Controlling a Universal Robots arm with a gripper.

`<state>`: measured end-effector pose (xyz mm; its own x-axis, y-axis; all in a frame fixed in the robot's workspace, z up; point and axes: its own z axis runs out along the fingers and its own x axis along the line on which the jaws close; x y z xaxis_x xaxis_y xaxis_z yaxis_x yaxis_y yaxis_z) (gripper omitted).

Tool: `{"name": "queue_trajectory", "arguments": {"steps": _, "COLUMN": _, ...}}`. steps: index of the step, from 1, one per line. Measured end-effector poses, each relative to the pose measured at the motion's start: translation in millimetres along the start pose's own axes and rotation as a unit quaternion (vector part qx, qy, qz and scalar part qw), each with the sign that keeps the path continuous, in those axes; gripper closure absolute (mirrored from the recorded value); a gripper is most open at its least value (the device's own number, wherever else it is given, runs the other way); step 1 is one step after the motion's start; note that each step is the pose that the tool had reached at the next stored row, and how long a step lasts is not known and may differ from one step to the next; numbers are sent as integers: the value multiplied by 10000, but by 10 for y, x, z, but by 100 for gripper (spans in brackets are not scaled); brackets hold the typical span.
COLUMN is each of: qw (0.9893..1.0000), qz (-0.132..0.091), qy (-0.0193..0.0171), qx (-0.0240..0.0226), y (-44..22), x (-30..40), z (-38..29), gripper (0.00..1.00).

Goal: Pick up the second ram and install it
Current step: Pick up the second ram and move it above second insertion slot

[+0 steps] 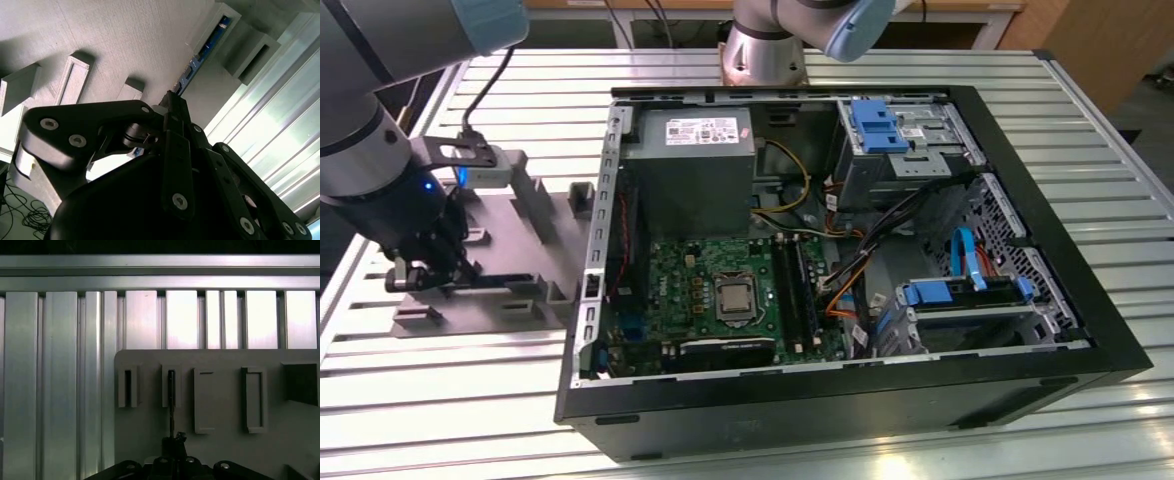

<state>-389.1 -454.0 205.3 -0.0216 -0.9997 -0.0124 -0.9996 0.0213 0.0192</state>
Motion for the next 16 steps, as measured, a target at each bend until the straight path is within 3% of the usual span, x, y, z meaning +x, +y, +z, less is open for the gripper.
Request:
{"name": "queue_trajectory", "arguments": {"steps": 10, "qw": 10000, "qz": 0, "qy": 0, "qx": 0, "y": 0, "x": 0, "z": -16, "gripper": 89}}
{"name": "queue_trajectory", "arguments": {"steps": 16, "qw": 10000, "qz": 0, "qy": 0, "qx": 0, "y": 1, "x": -1, "z": -57, "gripper": 89}}
